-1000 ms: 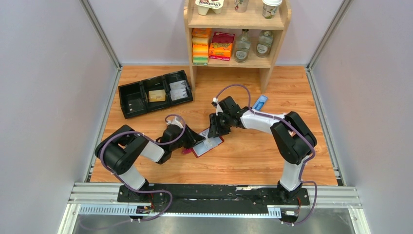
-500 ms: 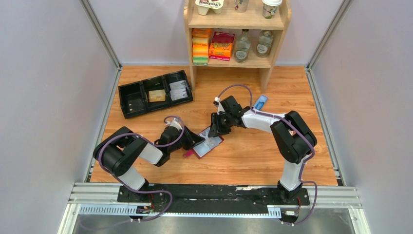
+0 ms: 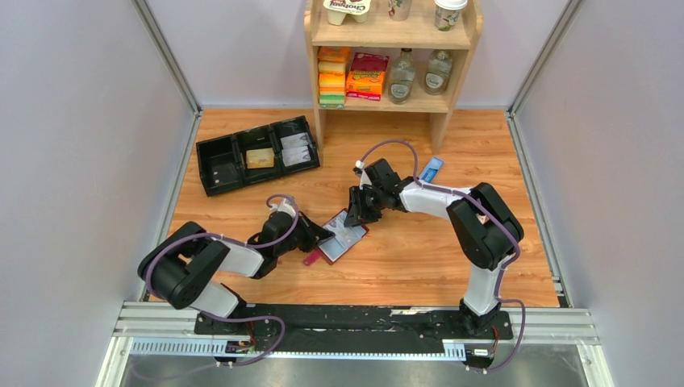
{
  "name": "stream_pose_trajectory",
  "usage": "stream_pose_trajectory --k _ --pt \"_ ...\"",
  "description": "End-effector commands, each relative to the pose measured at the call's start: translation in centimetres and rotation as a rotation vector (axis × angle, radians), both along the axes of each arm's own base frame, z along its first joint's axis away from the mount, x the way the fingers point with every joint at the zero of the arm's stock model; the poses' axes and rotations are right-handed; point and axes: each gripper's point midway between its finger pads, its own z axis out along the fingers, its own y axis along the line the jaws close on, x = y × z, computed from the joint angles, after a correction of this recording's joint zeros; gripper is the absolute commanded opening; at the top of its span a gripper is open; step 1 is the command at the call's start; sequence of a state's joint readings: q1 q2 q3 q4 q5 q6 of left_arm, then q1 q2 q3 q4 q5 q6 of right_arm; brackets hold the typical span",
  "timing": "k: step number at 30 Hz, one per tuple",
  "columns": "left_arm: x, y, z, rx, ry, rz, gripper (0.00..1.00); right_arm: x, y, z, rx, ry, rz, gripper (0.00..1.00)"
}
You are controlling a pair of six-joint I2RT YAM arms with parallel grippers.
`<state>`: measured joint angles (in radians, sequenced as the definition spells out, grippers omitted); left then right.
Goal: Take the credit cards out of the card holder
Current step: Remove the credit card from the card holder.
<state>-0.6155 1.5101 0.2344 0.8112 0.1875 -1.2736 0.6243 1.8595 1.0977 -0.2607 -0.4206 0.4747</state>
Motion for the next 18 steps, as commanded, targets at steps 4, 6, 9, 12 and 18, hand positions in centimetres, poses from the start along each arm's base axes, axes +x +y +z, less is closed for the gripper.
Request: stream_pose_trajectory --k 4,6,9,12,18 --pt "-0.7 2.0 -0.1 0.118 0.016 0.029 0.05 -0.7 -3.0 -4.2 -0.145 0.048 -0.053 0.37" --pt "-1.0 2.6 -0.5 0.143 0.032 0.038 0.05 -0.6 -3.0 -4.2 -0.145 0.049 -0.054 0.36" --pt "-1.5 3.1 -1.1 0.173 0.057 0.043 0.05 -0.6 -2.9 -4.0 -0.141 0.045 -0.055 0.36" --pt "-1.6 3.0 -1.2 0.17 0.061 0.035 0.05 -0.4 -2.8 -3.5 -0.13 0.037 -0.055 0.36" --pt "-1.4 2.7 -1.1 0.167 0.056 0.024 0.05 0.3 -2.0 -0.7 -0.077 -0.025 -0.046 0.4"
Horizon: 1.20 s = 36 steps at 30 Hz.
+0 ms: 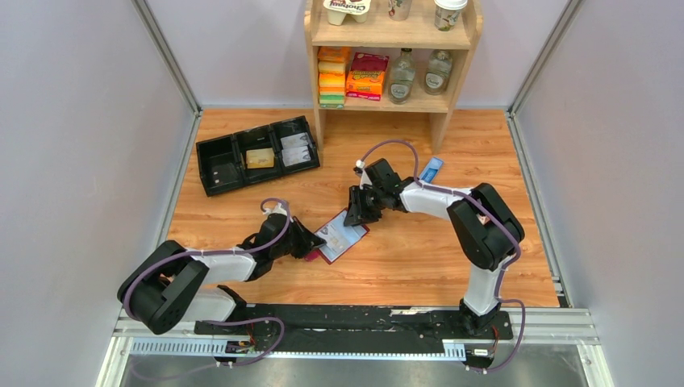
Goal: Take the credit cards out of the card holder
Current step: Remove the credit card from the card holder.
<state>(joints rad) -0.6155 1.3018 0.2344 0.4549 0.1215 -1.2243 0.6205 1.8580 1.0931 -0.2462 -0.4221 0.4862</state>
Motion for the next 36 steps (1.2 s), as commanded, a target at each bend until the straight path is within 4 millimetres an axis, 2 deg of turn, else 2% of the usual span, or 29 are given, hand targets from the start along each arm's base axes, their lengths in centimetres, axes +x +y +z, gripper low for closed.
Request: stream_pose_trajectory --k 1,4,9,11,14,18,24,32,36 --pt "0.4 0.0 0.0 0.025 -0.017 -0.011 0.05 0.1 -1.9 -0.1 -0.077 -0.034 -0.028 0.42" --pt "0.6 -0.1 0.2 0.027 -0.023 -0.015 0.05 0.3 -1.8 1.9 -0.079 -0.086 -0.028 0.46" --pt "0.8 -0.4 0.2 0.029 -0.027 -0.029 0.06 0.5 -1.6 4.4 -0.085 -0.177 -0.028 0.59" --pt "0.9 -0.6 0.2 0.029 -0.027 -0.035 0.06 0.0 -0.6 5.1 -0.054 -0.195 0.007 0.57" --pt "1.0 -0.8 0.2 0.026 -0.028 -0.041 0.06 -1.1 1.1 5.2 0.006 -0.188 0.07 0.49" --pt "1.2 -1.0 0.3 0.022 -0.028 -0.042 0.06 -1.7 2.0 3.7 0.019 -0.143 0.1 0.42" --pt "1.3 -1.0 0.3 0.019 -0.03 -0.039 0.06 -2.3 2.0 1.1 -0.003 -0.081 0.118 0.41" --pt "1.5 -1.3 0.4 0.008 -0.032 -0.037 0.06 -2.8 -0.5 -2.9 -0.069 0.061 0.051 0.34" --pt "1.7 -1.5 0.6 -0.005 -0.041 -0.041 0.13 -2.9 -1.6 -4.0 -0.085 0.108 0.021 0.33"
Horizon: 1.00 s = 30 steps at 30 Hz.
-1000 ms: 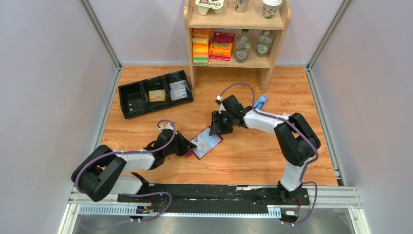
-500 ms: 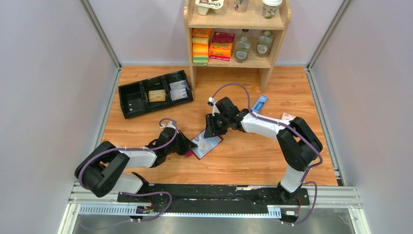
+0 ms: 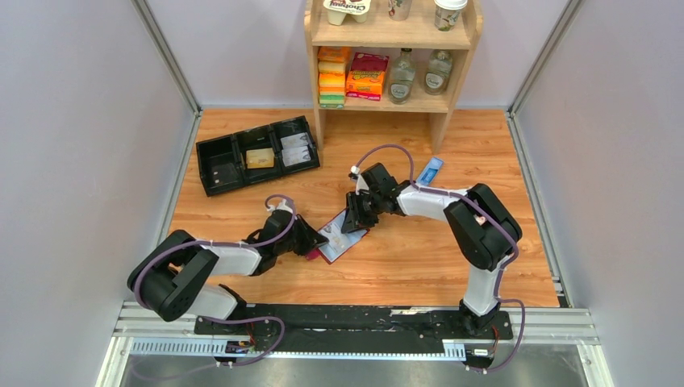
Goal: Take the credit cards out of the card holder
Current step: Remove the credit card from the card holder.
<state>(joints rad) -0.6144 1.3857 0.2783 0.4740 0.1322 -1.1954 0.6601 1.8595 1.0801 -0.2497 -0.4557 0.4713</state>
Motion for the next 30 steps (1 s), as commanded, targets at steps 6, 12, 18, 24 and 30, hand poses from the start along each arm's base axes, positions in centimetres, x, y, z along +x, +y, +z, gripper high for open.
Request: stream_pose_trajectory --k 6,12,18,24,30 --pt "1.6 -1.5 1.6 -0.053 -0.059 -0.021 0.29 -0.9 -2.8 -4.1 -0.101 0.099 -0.052 0.33" --pt "1.8 -1.9 0.7 -0.057 -0.042 -0.023 0.38 -0.9 -2.9 -4.2 -0.102 0.103 -0.053 0.33" --pt "1.8 -1.9 0.5 -0.077 -0.046 -0.012 0.33 -0.9 -2.9 -4.3 -0.098 0.108 -0.057 0.33" --pt "1.9 -1.6 1.5 -0.079 -0.079 -0.005 0.09 -0.6 -3.2 -4.4 -0.1 0.109 -0.071 0.33" --pt "1.4 -0.5 2.1 -0.026 -0.091 -0.001 0.0 0.4 -3.9 -4.1 -0.125 0.071 -0.101 0.33"
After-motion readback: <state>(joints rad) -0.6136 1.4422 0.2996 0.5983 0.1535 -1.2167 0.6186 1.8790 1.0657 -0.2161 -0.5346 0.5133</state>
